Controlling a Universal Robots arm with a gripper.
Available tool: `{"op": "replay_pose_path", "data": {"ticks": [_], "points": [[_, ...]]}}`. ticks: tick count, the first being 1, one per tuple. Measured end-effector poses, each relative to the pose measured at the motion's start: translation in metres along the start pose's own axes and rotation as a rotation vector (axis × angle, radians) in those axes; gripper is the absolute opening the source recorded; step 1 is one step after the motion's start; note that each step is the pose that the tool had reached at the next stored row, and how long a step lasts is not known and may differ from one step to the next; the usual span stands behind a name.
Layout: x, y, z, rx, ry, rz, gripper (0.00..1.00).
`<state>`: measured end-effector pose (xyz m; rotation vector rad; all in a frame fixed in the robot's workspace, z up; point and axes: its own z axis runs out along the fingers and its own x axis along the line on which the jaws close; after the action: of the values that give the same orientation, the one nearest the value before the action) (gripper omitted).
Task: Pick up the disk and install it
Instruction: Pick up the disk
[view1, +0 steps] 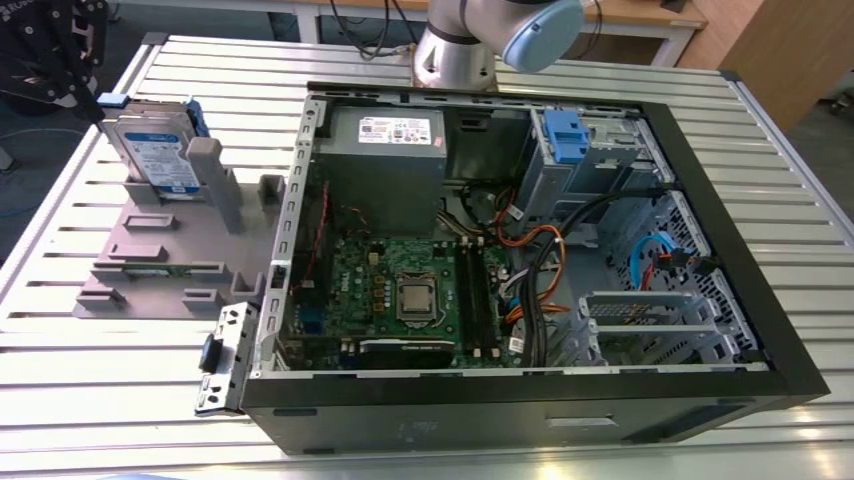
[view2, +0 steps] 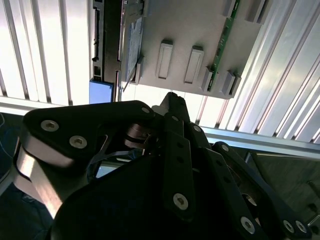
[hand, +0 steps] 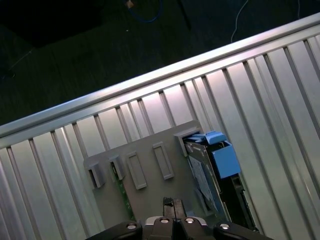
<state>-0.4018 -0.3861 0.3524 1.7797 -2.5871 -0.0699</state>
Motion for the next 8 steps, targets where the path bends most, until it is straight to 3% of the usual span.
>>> {"op": "replay_pose_path", "data": {"ticks": [8], "points": [[0.0000, 0.0000, 0.0000, -0.0001, 0.0002, -0.006, 0.11]]}}
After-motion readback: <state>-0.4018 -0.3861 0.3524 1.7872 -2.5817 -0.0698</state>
